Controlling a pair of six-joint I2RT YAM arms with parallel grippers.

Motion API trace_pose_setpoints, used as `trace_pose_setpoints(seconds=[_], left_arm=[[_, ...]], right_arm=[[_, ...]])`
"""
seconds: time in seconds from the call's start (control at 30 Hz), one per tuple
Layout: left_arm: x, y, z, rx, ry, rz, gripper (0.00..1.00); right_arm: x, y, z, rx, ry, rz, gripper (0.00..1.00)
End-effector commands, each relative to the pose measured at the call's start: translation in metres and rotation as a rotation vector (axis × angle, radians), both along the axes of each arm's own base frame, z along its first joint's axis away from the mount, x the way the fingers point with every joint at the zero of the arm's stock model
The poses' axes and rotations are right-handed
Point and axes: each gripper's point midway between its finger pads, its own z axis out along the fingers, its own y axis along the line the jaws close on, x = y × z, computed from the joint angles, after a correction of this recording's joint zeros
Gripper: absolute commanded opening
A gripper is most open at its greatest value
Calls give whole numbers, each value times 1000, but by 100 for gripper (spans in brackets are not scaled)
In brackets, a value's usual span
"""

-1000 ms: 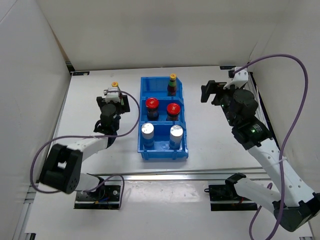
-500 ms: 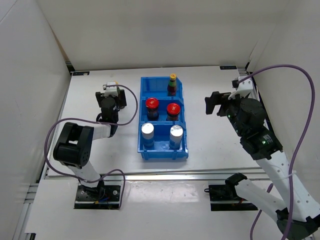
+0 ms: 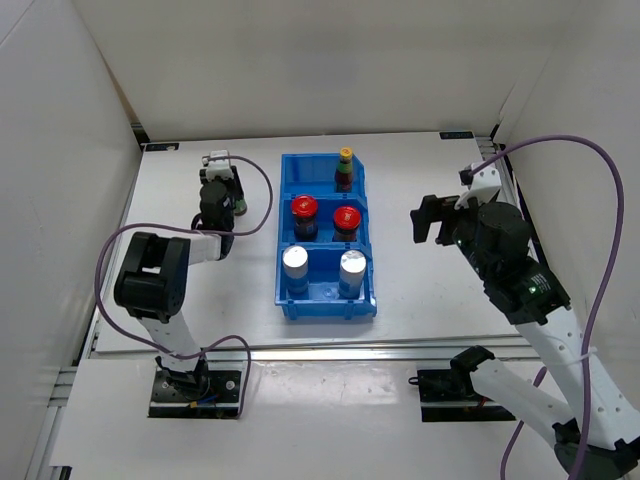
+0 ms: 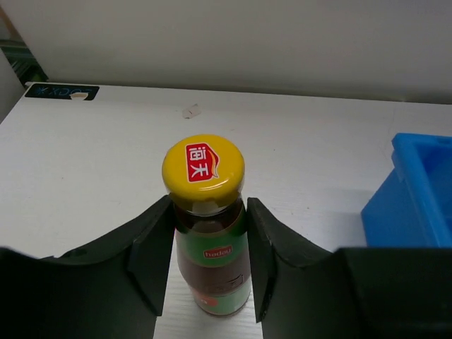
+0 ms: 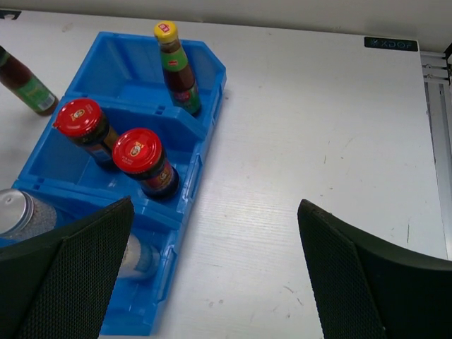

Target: Organize the condiment bottles

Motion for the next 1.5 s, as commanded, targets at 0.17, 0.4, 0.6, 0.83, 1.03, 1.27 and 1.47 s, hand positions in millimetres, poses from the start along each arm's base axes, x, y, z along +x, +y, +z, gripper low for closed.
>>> trace_pose_setpoints(seconds=[0.17, 0.4, 0.6, 0.83, 1.03, 1.27, 1.47], left_arm=[[7, -4, 56, -2, -82, -51, 11], [3, -16, 127, 10, -173, -63, 11], [-2, -48, 206, -19, -298, -130, 11], [-15, -97, 280, 13, -414, -194, 11], [-6, -140, 285, -2, -416, -262, 11], [14, -181, 226, -26, -309, -329, 11], [26, -190, 179, -30, -250, -344, 11]], right_arm=[[-12, 0, 4, 4, -21, 42, 100], [-12, 6, 2, 23, -4, 58, 100], [-11, 9, 5, 29, -10, 69, 100], [-17, 5, 2, 30, -12, 69, 100], [-22, -2, -1, 24, -11, 48, 100], [-26, -7, 3, 2, -16, 44, 100], [-38, -16, 15, 16, -44, 35, 100]])
